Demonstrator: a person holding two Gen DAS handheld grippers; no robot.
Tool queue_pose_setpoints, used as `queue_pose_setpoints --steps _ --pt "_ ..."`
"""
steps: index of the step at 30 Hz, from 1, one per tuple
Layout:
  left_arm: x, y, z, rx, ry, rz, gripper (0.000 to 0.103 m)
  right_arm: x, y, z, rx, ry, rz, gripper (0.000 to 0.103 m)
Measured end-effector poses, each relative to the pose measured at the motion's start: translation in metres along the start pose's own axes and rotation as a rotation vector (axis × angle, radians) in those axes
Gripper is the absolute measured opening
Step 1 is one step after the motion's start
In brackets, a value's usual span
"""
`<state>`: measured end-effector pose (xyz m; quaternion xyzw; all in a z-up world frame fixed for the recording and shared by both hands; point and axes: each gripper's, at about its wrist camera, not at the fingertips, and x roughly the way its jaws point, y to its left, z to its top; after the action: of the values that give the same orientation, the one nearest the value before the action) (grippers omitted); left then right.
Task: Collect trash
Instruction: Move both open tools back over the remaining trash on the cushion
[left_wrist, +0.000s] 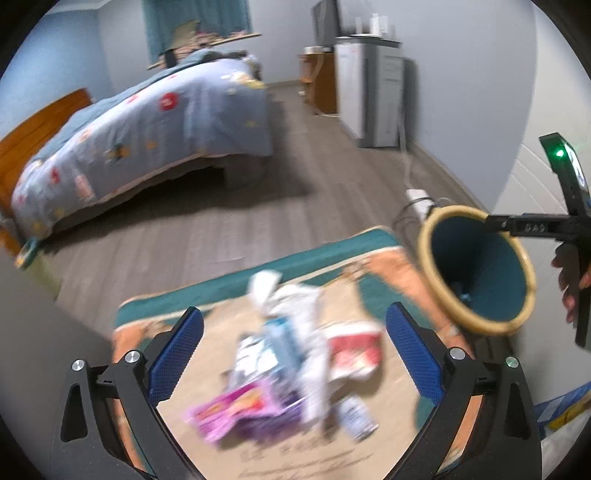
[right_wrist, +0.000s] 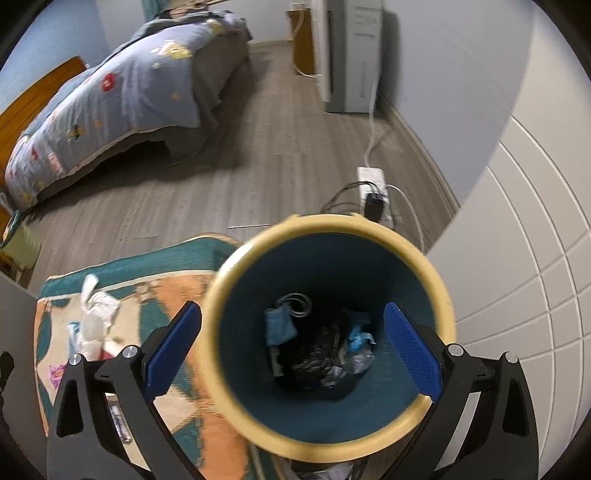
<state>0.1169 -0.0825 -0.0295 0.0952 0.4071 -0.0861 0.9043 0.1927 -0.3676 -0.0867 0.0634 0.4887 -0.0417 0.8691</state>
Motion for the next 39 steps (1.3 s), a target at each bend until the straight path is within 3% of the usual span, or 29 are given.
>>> queue_pose_setpoints --steps 7,14,21,31,39 --pt "-0.001 0.064 -0.043 -0.147 0.073 0.036 0.098 -0.003 0.050 -0.009 -0.042 0.032 0.050 0.097" --pt "-0.005 0.101 -0.058 -0.193 0.072 0.055 0.098 0.003 0.108 -0.020 -0.086 0.091 0.098 0.097" --pt "0.006 0.120 -0.073 -0.208 0.113 0.046 0.098 0.015 0.167 -0.042 -0.224 0.132 0.104 0.097" --pt "0.022 0.138 -0.092 -0.202 0.155 0.036 0.098 0.040 0.226 -0.068 -0.296 0.222 0.124 0.097" --pt "0.056 0.132 -0.111 -0.131 0.215 0.012 0.098 0.054 0.241 -0.069 -0.236 0.249 0.148 0.093"
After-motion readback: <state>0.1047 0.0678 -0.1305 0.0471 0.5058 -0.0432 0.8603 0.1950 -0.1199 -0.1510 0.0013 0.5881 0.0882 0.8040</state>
